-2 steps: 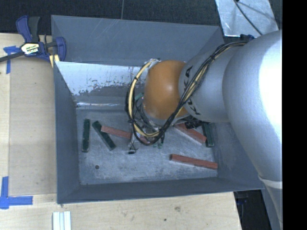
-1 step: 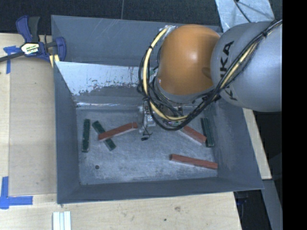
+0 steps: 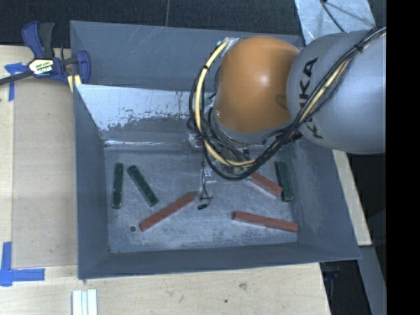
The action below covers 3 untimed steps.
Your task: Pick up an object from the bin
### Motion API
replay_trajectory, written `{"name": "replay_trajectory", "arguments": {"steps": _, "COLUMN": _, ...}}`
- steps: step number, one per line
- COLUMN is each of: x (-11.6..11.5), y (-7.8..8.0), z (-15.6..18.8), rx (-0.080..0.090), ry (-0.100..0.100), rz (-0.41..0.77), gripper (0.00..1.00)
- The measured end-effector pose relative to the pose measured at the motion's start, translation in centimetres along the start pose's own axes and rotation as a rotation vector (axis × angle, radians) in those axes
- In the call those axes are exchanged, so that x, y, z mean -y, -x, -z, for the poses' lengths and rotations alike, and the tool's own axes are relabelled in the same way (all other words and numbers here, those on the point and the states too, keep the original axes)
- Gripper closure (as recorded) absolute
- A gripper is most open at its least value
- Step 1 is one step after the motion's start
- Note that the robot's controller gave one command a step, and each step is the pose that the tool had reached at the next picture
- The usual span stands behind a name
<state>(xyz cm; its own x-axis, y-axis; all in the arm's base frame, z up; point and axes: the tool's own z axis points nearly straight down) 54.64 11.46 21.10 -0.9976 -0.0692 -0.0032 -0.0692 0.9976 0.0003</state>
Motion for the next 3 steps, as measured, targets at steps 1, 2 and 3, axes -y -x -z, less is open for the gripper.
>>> {"name": "replay_trajectory", "arguments": {"steps": 1, "x": 0.0, "y": 0.0, "z": 0.0, "rx": 0.0, "ry": 0.0, "rz": -0.001, "gripper": 1.0}}
{"name": "replay_trajectory", "arguments": {"steps": 2, "x": 0.0, "y": 0.0, "z": 0.0, "rx": 0.0, "ry": 0.0, "rz": -0.001, "gripper": 0.0}}
{"name": "replay_trajectory", "arguments": {"steps": 3, "x": -3.2, "y": 0.8, "z": -14.4, "rx": -0.006, "ry": 0.001, "rz": 0.331, "gripper": 0.0}}
